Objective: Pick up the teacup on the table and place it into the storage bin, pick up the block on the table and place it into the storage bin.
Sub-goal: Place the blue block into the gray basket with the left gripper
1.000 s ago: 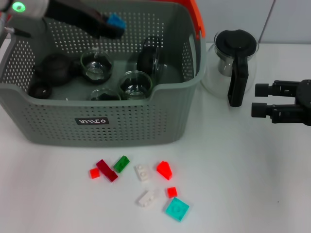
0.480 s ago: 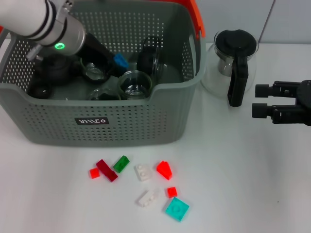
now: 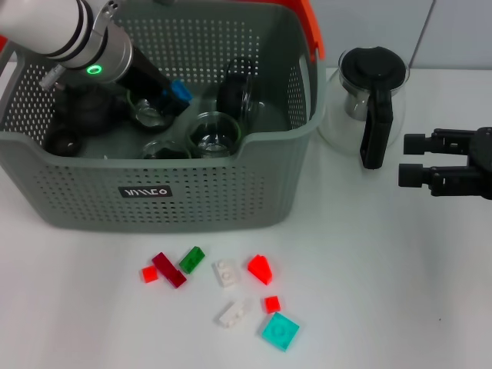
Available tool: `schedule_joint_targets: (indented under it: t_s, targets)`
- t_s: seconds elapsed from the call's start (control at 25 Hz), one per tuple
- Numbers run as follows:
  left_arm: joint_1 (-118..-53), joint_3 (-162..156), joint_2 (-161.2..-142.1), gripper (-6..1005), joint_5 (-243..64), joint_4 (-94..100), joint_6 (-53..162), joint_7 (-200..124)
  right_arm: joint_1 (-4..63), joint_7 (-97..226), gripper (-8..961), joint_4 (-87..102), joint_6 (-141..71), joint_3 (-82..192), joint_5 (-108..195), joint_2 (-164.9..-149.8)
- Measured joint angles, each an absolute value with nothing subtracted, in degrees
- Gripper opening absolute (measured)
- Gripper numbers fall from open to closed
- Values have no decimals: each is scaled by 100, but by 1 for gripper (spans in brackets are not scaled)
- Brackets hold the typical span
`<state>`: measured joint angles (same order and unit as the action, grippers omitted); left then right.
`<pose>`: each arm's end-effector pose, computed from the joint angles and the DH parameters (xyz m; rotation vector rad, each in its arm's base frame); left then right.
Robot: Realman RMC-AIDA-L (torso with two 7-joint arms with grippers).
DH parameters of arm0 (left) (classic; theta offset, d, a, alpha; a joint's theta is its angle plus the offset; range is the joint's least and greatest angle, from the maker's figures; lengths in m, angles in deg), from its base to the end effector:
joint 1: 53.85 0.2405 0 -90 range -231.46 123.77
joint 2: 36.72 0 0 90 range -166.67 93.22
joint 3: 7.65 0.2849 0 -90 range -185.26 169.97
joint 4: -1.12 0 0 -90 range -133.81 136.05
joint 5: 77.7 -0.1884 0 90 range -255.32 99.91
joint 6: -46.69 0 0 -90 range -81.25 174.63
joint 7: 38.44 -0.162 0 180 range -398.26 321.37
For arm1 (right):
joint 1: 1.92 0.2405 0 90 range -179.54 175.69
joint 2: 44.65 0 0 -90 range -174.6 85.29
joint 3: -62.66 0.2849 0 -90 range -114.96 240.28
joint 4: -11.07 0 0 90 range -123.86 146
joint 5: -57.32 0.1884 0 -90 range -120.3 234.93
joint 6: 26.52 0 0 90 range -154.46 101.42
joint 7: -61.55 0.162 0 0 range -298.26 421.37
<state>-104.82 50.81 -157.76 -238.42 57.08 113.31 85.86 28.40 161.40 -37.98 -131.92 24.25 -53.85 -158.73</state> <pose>-0.1949 0.4582 -0.0165 -2.4451 -0.5079 0.3746 0.2410 0.3256 0.0375 -2.8189 0.7898 0.8092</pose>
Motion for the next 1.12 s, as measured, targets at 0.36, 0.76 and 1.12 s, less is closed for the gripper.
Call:
schedule_joint_targets:
  t_s: [0.36, 0.76, 1.12]
  targets:
    - [-10455, 5072, -15734, 401, -24139, 5690, 11267, 8731, 2840, 16140, 822, -3785, -13190, 2425, -5387, -15873]
    - [-10396, 5059, -15791, 400, -24099, 5793, 11172, 8711, 2840, 16139, 822, -3786, -13190, 2425, -5393, -15873]
    - [-10181, 4684, -15780, 578, -23462, 6259, 11407, 8606, 2856, 16104, 822, -3775, -13197, 2425, -5381, -15850]
